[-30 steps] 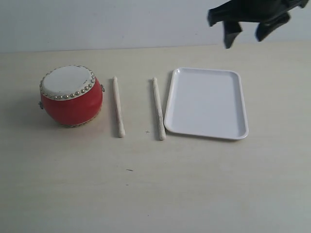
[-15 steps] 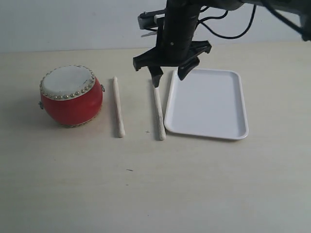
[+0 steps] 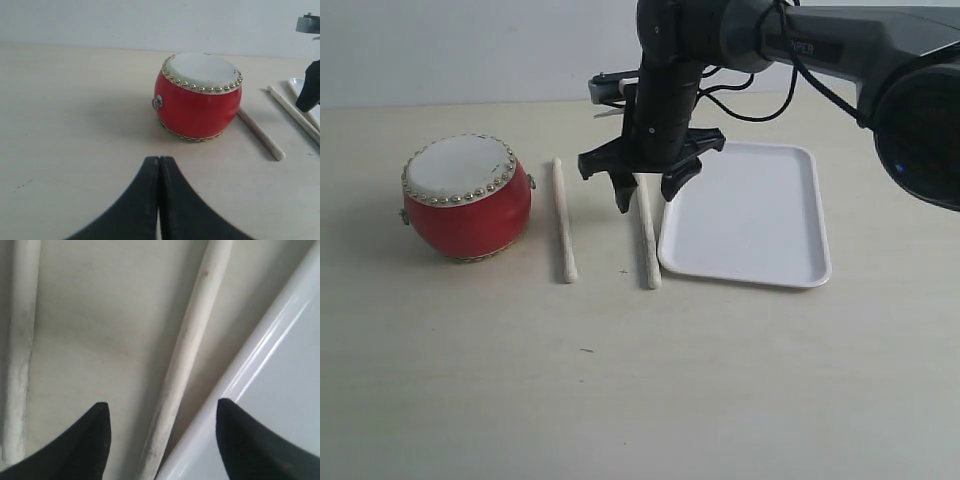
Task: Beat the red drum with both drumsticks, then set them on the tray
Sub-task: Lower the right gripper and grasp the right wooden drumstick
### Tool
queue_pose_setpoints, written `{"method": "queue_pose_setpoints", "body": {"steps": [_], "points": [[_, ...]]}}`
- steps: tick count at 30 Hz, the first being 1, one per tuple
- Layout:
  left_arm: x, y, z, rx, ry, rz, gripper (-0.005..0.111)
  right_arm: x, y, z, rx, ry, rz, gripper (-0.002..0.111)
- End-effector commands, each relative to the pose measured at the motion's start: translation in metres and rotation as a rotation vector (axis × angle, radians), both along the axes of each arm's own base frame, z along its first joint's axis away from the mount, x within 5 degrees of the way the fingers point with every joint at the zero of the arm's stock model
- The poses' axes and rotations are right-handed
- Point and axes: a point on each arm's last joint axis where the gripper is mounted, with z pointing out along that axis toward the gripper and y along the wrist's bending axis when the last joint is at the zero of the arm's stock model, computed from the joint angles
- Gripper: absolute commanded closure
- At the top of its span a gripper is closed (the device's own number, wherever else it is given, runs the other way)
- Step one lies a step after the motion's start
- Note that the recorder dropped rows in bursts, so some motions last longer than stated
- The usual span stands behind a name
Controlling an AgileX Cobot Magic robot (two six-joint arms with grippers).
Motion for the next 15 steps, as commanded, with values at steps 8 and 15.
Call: {"method": "queue_pose_setpoints", "body": {"steps": [8, 15], "points": [[0.0, 0.0, 0.0, -0.007, -0.006, 0.001, 0.106, 0.001, 0.011, -0.002, 0.08, -0.014, 0.018, 0.052], [0.0, 0.0, 0.0, -0.007, -0.006, 0.001, 0.106, 0.0, 0.011, -0.023, 0.05, 0.029, 0.019, 0.052]]}}
